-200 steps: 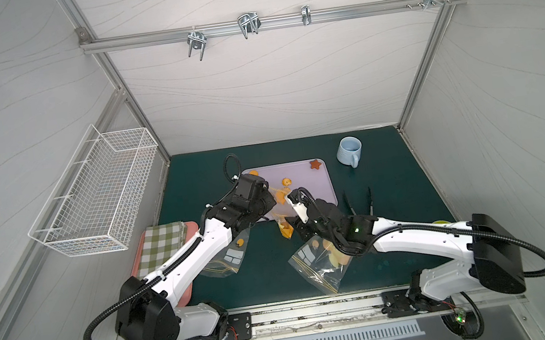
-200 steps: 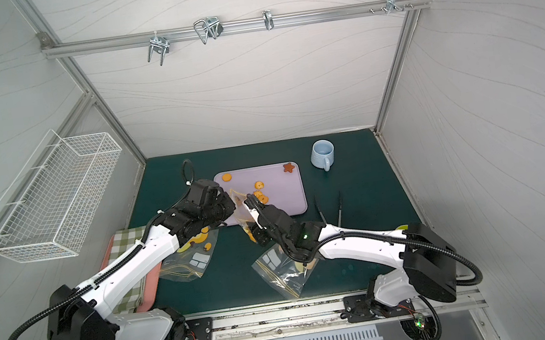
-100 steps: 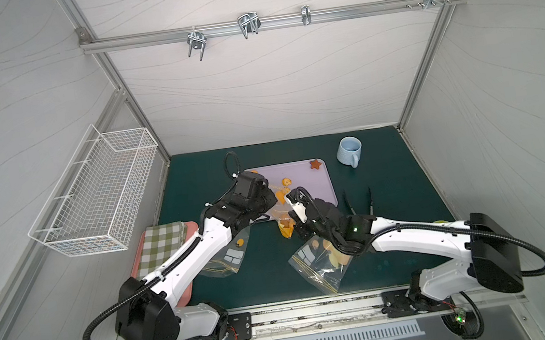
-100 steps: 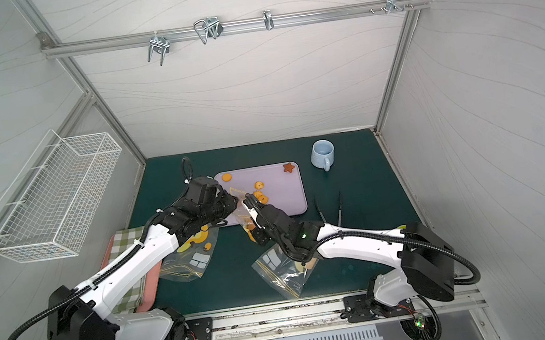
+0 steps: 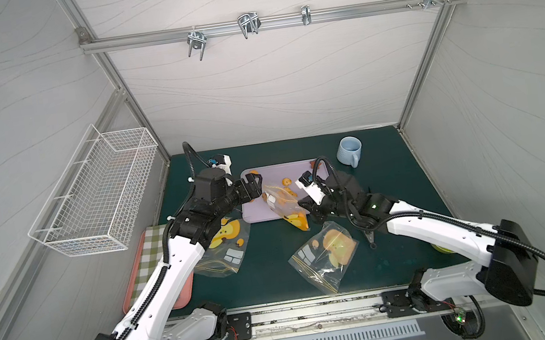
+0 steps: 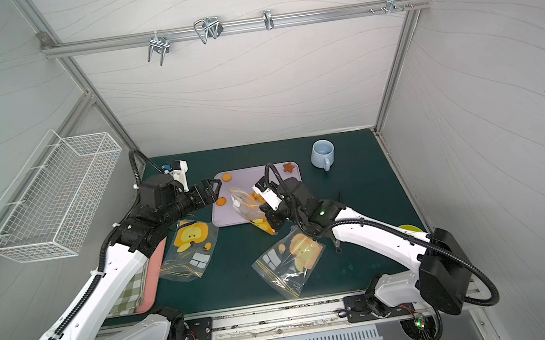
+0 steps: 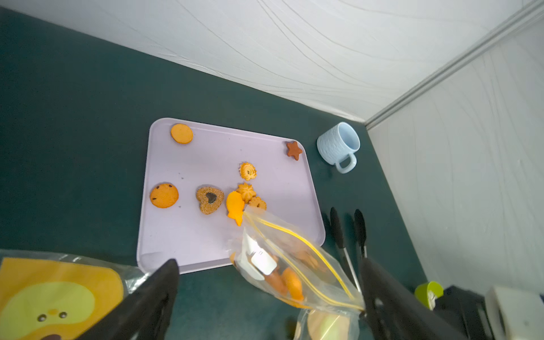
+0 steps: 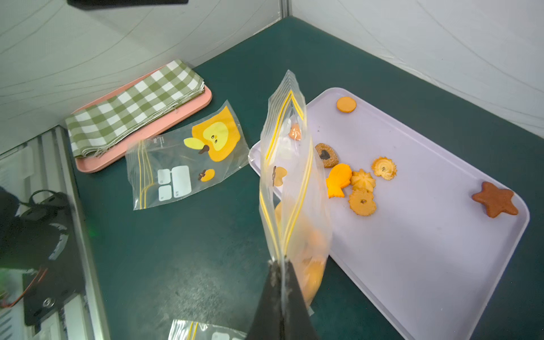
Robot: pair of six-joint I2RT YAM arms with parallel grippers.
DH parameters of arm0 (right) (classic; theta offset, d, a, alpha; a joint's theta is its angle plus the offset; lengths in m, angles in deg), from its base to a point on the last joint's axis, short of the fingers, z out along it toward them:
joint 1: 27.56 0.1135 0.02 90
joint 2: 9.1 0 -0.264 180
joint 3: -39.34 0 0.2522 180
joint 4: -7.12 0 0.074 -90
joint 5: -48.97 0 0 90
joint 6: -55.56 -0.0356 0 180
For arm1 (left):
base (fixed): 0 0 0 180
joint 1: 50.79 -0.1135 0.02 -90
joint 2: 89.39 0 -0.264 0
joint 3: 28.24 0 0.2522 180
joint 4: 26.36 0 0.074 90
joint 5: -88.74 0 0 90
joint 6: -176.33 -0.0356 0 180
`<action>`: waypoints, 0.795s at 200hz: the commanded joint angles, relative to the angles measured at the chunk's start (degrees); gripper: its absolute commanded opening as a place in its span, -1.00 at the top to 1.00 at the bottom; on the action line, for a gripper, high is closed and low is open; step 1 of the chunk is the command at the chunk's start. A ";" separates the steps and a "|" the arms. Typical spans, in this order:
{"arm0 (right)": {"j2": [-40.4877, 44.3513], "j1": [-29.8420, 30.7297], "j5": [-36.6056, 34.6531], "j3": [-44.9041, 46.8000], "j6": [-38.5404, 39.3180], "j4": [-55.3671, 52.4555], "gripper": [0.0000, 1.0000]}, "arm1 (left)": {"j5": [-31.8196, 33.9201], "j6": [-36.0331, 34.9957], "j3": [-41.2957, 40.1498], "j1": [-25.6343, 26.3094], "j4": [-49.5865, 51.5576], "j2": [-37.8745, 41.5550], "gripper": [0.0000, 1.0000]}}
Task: Put the cookies into a resealable bag to prevent moisture
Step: Adjust the ziploc bag at the center of the board.
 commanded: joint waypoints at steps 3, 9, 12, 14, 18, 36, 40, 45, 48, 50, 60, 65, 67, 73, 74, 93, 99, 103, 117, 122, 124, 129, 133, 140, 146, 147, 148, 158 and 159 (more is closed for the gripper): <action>3.20 -1.53 6.02 -3.74 7.09 -4.77 1.00 | -4.97 -13.56 4.11 -0.36 3.45 0.49 -0.84; 3.75 -1.58 6.60 -4.39 8.68 -5.54 1.00 | -6.99 -14.92 4.04 -0.36 2.93 1.35 -0.82; 4.01 -1.60 6.72 -4.77 10.30 -6.06 1.00 | -8.20 -15.65 3.85 -0.42 2.45 1.73 -0.81; 4.15 -1.56 6.38 -5.07 10.98 -6.33 1.00 | -8.83 -16.14 3.64 -0.37 2.12 2.04 -0.81; 4.40 -1.51 5.65 -5.76 11.59 -6.98 1.00 | -10.34 -16.97 3.27 -0.38 1.42 2.81 -0.81; 5.07 -1.60 5.17 -9.21 14.52 -10.88 1.00 | -15.18 -20.01 1.64 -0.36 -1.13 6.08 -0.82; 5.23 -1.60 5.24 -9.93 14.93 -11.48 1.00 | -16.05 -20.69 1.64 -0.40 -1.30 6.63 -0.82; 5.47 -1.59 5.37 -10.83 15.38 -12.36 1.00 | -17.42 -21.63 1.66 -0.39 -1.25 7.19 -0.81; 5.62 -1.67 5.40 -11.30 15.59 -12.88 1.00 | -18.34 -22.17 1.83 -0.42 -1.18 7.47 -0.81; 5.80 -1.68 5.41 -11.71 15.75 -13.18 1.00 | -18.92 -22.65 1.97 -0.42 -1.07 7.59 -0.81; 6.62 -1.78 5.65 -13.09 16.13 -14.57 1.00 | -22.00 -24.82 2.79 -0.37 -0.49 8.20 -0.81; 7.18 -1.93 5.98 -13.73 16.34 -15.08 1.00 | -23.17 -25.85 3.48 -0.43 0.02 8.35 -0.81; 7.35 -1.95 6.13 -13.86 16.40 -15.24 1.00 | -23.56 -26.16 3.76 -0.38 0.24 8.42 -0.81; 8.16 -1.95 6.61 -14.29 16.59 -15.61 1.00 | -24.57 -27.20 4.78 -0.36 0.90 8.37 -0.81; 8.29 -1.95 6.72 -14.33 16.61 -15.69 1.00 | -24.69 -27.41 5.02 -0.40 1.06 8.37 -0.81; 10.04 -2.04 9.00 -15.95 17.85 -18.04 1.00 | -28.37 -31.51 9.58 -0.40 4.68 7.10 -0.81; 10.30 -2.04 10.05 -16.61 18.35 -19.25 1.00 | -29.45 -32.86 11.26 -0.36 6.12 6.41 -0.81; 10.42 -2.12 11.41 -17.43 18.84 -20.34 1.00 | -30.41 -33.63 12.39 -0.36 6.98 5.82 -0.81; 10.20 -2.17 14.88 -20.32 20.57 -24.97 1.00 | -33.16 -36.13 16.03 -0.28 10.02 3.90 -0.79; 10.02 -2.18 15.88 -21.39 21.21 -26.91 1.00 | -33.90 -36.74 16.96 -0.27 10.75 3.29 -0.78; 9.95 -2.20 16.23 -22.07 21.55 -27.49 1.00 | -34.20 -36.91 17.29 -0.21 10.96 3.14 -0.78; 9.90 -2.17 17.10 -22.81 22.33 -28.85 1.00 | -34.82 -37.21 17.83 -0.11 11.24 2.69 -0.78; 10.03 -2.18 17.31 -23.35 22.57 -29.61 1.00 | -35.33 -37.40 18.15 0.02 11.33 2.42 -0.78; 10.40 -2.17 17.42 -24.03 22.66 -30.32 1.00 | -36.56 -37.46 18.35 0.23 11.28 2.09 -0.78; 10.87 -2.21 17.67 -24.19 22.92 -30.62 1.00 | -38.19 -37.31 18.46 0.34 11.06 1.88 -0.78; 11.00 -2.21 17.70 -24.25 22.98 -30.67 1.00 | -38.48 -37.25 18.46 0.39 11.02 1.87 -0.78; 11.07 -2.21 17.75 -24.27 23.01 -30.69 1.00 | -38.76 -37.18 18.45 0.37 11.00 1.82 -0.78; 11.85 -2.22 17.64 -24.53 22.81 -30.85 1.00 | -41.87 -36.42 18.45 1.03 10.11 1.60 -0.77; 11.93 -2.22 17.64 -24.68 22.79 -30.91 1.00 | -42.08 -36.33 18.45 1.12 10.06 1.59 -0.77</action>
